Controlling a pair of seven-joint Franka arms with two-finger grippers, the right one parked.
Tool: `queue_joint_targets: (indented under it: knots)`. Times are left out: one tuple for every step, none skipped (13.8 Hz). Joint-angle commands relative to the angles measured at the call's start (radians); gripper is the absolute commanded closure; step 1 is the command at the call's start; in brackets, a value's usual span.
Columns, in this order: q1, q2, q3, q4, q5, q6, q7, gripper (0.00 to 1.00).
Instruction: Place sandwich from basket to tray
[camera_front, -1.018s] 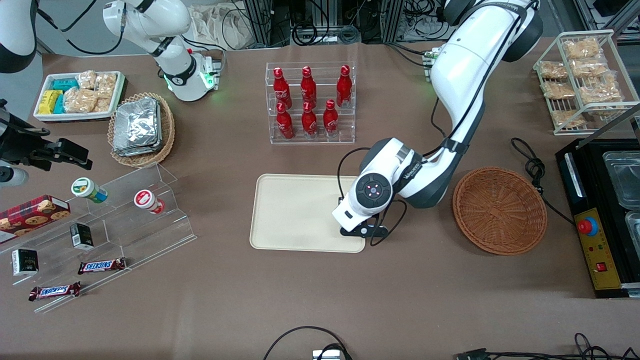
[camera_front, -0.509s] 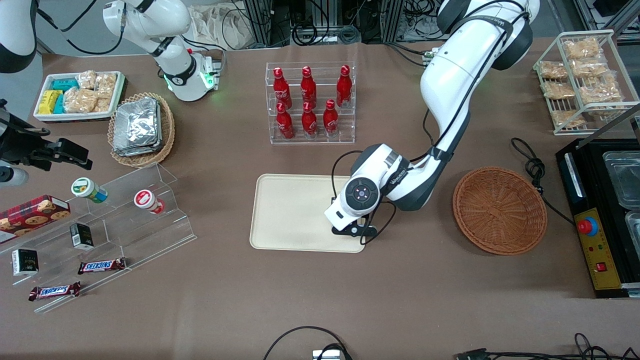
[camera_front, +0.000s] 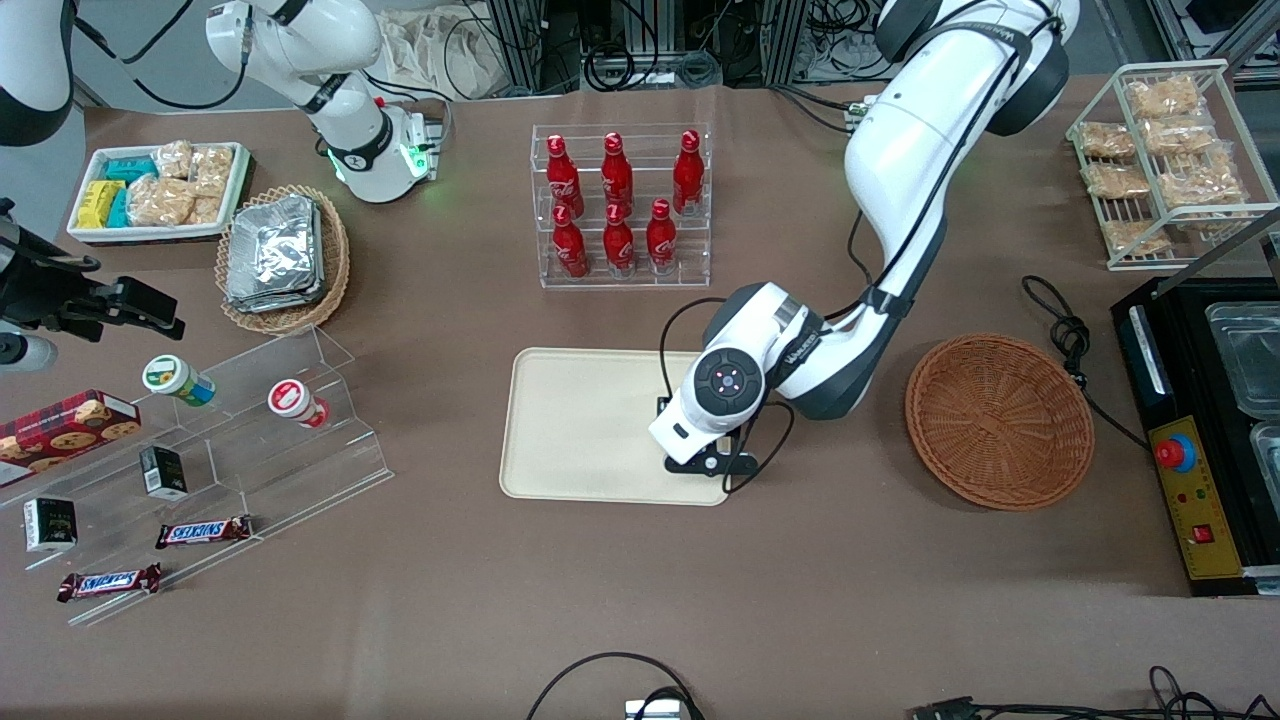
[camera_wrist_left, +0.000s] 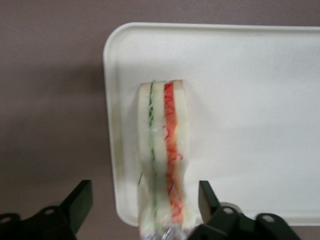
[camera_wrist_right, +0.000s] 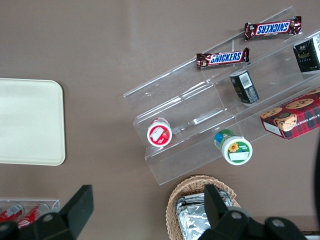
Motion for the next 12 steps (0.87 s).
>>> queue_joint_targets:
  knots:
    - [0.042, -0.107, 0.008, -0.017, 0.009, -0.165, -0.01, 0.0]
    - [0.056, -0.165, 0.011, -0.063, 0.012, -0.192, -0.007, 0.0]
    - [0.101, -0.222, 0.009, -0.126, 0.013, -0.192, 0.004, 0.0]
    - [0.156, -0.28, 0.003, -0.196, 0.01, -0.187, 0.011, 0.0]
    - [0.178, -0.343, 0.003, -0.256, 0.012, -0.187, 0.045, 0.0]
    - [0.192, -0.414, 0.009, -0.305, 0.012, -0.19, 0.076, 0.0]
    - [0.242, -0.477, 0.008, -0.354, 0.012, -0.195, 0.103, 0.0]
    - [0.281, -0.544, 0.006, -0.423, 0.012, -0.192, 0.131, 0.0]
    - [0.302, -0.609, 0.008, -0.492, 0.012, -0.174, 0.151, 0.0]
    - [0.321, -0.652, 0.008, -0.534, 0.009, -0.158, 0.153, 0.0]
    - [0.336, -0.683, 0.008, -0.551, 0.007, -0.157, 0.156, 0.0]
    - [0.35, -0.7, 0.008, -0.556, 0.007, -0.16, 0.156, 0.0]
